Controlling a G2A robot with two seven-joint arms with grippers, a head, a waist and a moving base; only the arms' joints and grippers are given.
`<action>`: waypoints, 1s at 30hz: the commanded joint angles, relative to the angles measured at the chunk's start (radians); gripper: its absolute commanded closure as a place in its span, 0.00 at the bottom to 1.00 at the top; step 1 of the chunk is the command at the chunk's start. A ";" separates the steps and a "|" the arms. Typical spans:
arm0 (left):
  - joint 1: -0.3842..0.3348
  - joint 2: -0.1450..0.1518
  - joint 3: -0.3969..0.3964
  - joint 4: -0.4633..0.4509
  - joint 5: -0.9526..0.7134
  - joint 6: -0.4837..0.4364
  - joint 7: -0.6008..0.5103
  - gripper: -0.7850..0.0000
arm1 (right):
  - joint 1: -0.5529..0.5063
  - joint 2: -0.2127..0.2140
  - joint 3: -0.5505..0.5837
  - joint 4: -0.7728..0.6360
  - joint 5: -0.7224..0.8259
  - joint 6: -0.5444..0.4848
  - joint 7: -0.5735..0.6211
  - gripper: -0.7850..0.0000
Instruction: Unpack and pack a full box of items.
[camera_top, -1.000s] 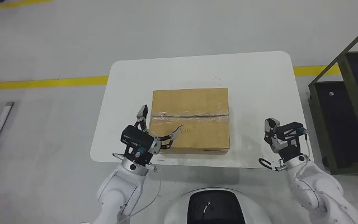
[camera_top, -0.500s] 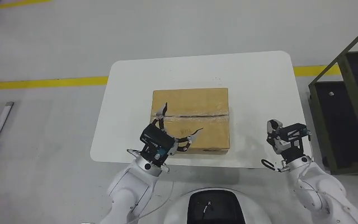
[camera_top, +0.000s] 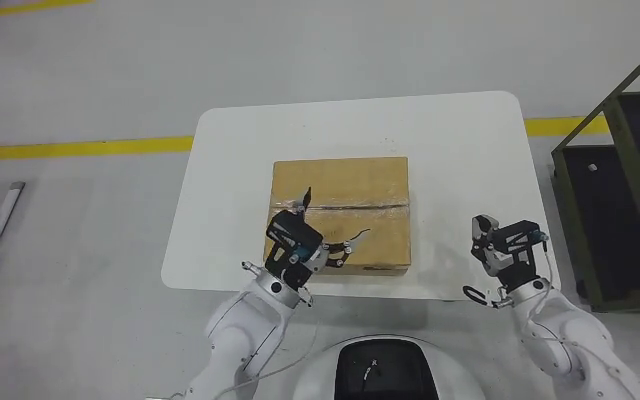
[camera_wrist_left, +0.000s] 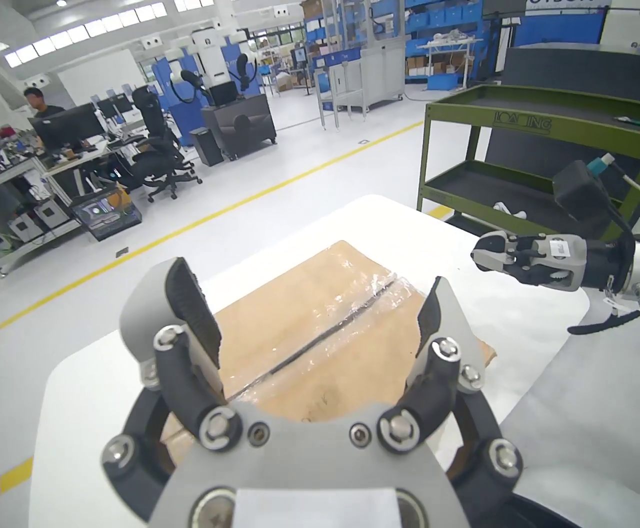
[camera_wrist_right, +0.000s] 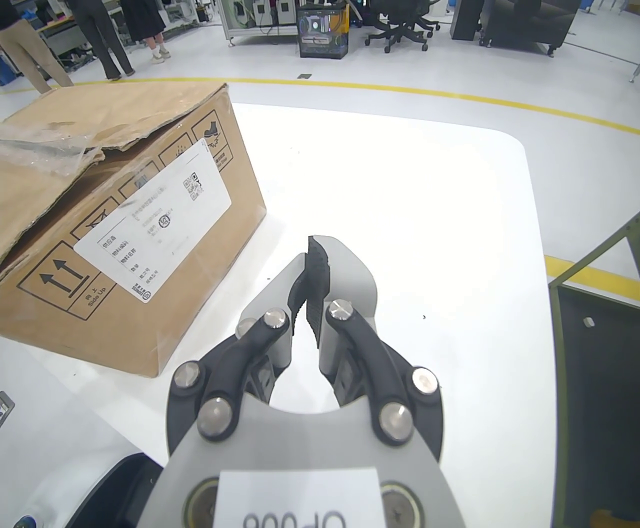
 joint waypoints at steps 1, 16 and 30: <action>-0.040 -0.003 0.029 0.025 -0.002 -0.032 -0.028 0.00 | -0.006 0.000 0.002 -0.002 -0.002 0.006 -0.001 1.00; -0.179 -0.021 0.118 0.128 -0.026 -0.086 -0.095 0.00 | -0.030 -0.002 0.015 -0.031 0.000 0.035 -0.001 1.00; -0.144 -0.024 0.135 0.136 -0.010 -0.050 -0.086 0.00 | -0.042 -0.003 0.021 -0.037 0.010 0.023 -0.009 1.00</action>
